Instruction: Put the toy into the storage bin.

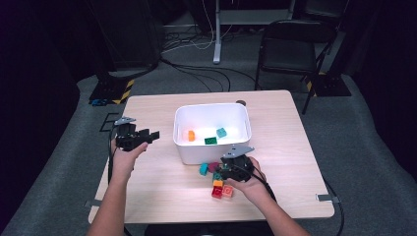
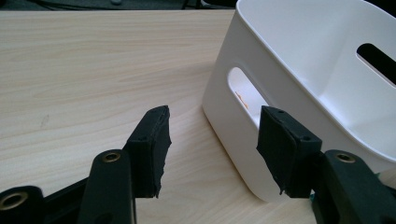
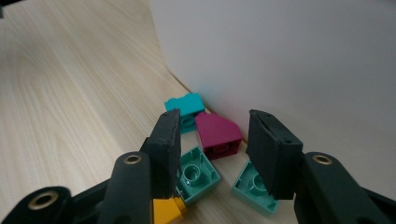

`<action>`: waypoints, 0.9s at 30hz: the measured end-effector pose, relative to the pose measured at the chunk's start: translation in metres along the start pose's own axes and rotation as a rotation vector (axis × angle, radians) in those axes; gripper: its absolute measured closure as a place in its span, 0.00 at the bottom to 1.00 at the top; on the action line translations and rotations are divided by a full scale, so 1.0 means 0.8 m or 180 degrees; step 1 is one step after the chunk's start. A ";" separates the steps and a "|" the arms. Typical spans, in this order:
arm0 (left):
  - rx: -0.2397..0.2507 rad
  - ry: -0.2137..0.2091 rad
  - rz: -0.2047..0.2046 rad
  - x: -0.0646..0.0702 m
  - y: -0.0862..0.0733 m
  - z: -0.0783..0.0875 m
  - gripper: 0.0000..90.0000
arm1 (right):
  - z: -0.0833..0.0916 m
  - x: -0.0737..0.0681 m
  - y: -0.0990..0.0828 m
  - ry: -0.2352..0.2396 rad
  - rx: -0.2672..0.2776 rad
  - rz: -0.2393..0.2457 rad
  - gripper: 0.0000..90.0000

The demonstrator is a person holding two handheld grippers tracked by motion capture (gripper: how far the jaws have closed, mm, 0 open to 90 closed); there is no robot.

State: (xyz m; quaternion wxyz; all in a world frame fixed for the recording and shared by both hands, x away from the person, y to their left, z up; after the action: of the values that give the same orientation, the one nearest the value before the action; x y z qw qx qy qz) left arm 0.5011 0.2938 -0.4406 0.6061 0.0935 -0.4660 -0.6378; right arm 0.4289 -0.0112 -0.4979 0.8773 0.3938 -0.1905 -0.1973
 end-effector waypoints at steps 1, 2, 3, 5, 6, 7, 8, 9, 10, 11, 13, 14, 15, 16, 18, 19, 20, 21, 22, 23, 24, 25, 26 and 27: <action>0.0001 0.0003 0.0001 0.000 0.000 0.000 0.48 | -0.005 0.000 -0.003 -0.0009 -0.0025 0.0006 0.60; -0.0001 0.0003 0.0001 0.000 0.000 0.000 0.48 | -0.010 -0.001 -0.007 -0.0014 -0.0059 0.0008 0.60; -0.0002 0.0001 0.0003 0.000 0.000 0.000 0.48 | -0.015 -0.002 -0.010 -0.0012 -0.0075 0.0012 0.60; -0.0001 0.0001 0.0003 0.000 0.000 0.000 0.48 | -0.022 -0.003 -0.015 0.0002 -0.0128 0.0002 0.60; 0.0000 0.0001 0.0003 -0.001 0.000 0.000 0.48 | -0.025 -0.003 -0.017 0.0007 -0.0153 0.0000 0.59; 0.0000 0.0000 0.0006 0.000 0.000 0.000 0.48 | -0.027 -0.003 -0.018 0.0009 -0.0153 0.0007 0.59; 0.0008 -0.0003 0.0009 0.000 0.000 -0.001 0.48 | -0.030 -0.004 -0.019 0.0014 -0.0161 0.0009 0.59; 0.0008 0.0000 0.0002 -0.001 0.000 -0.001 0.48 | -0.032 -0.004 -0.020 0.0015 -0.0180 0.0016 0.58; 0.0010 -0.0001 0.0004 -0.001 0.000 -0.001 0.48 | -0.034 -0.004 -0.021 0.0010 -0.0194 0.0008 0.58; 0.0012 -0.0005 0.0005 -0.001 0.000 -0.001 0.48 | -0.036 -0.003 -0.022 0.0008 -0.0199 0.0024 0.58; -0.0001 -0.0001 0.0010 -0.001 0.000 0.000 0.48 | -0.039 -0.003 -0.023 0.0006 -0.0229 0.0028 0.58; 0.0003 -0.0002 0.0008 -0.001 0.000 0.000 0.48 | -0.041 -0.003 -0.024 0.0001 -0.0230 0.0032 0.58; 0.0005 -0.0003 0.0010 -0.001 0.000 0.000 0.48 | -0.041 -0.003 -0.025 0.0008 -0.0239 0.0029 0.58; 0.0005 -0.0004 0.0007 -0.001 0.000 0.001 0.48 | -0.042 -0.003 -0.025 0.0012 -0.0246 0.0028 0.58; 0.0006 -0.0008 0.0011 -0.001 0.000 0.001 0.48 | -0.045 -0.002 -0.025 0.0008 -0.0242 0.0044 0.57; 0.0006 -0.0009 0.0012 0.000 0.001 0.001 0.48 | -0.046 -0.002 -0.025 0.0003 -0.0243 0.0036 0.57; 0.0006 -0.0010 0.0011 0.000 0.001 0.001 0.48 | -0.047 -0.002 -0.025 -0.0004 -0.0241 0.0037 0.57; 0.0006 -0.0010 0.0012 0.000 0.001 0.001 0.48 | -0.048 -0.003 -0.026 -0.0001 -0.0263 0.0017 0.57; 0.0006 -0.0009 0.0011 -0.001 0.001 0.001 0.48 | -0.049 -0.003 -0.026 0.0001 -0.0265 0.0030 0.57; 0.0006 -0.0011 0.0012 0.000 0.001 0.001 0.48 | -0.050 -0.003 -0.027 0.0003 -0.0265 0.0029 0.56; 0.0005 -0.0011 0.0010 0.000 0.001 0.001 0.48 | -0.051 -0.003 -0.027 0.0005 -0.0264 0.0042 0.56; 0.0005 -0.0009 0.0010 -0.001 0.001 0.001 0.48 | -0.051 -0.003 -0.027 0.0008 -0.0277 0.0031 0.56; 0.0005 -0.0009 0.0011 -0.001 0.001 0.001 0.48 | -0.051 -0.003 -0.027 0.0012 -0.0272 0.0035 0.55; 0.0005 -0.0010 0.0010 0.000 0.001 0.001 0.48 | -0.052 -0.004 -0.026 0.0013 -0.0273 0.0030 0.55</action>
State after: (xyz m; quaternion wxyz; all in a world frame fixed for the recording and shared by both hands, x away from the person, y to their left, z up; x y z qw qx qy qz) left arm 0.5008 0.2946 -0.4400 0.6064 0.0922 -0.4676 -0.6366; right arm 0.4426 0.0026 -0.5401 0.8947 0.3553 -0.1818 -0.2003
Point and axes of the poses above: each handheld gripper's, and its own axes: z roughly backward along the jaws, y roughly out of its top, x roughly to its right, the point moved 6 cm from there along -z, roughly forward along the jaws, and after that the axes turned 15 degrees about z, right-handed, at the moved point
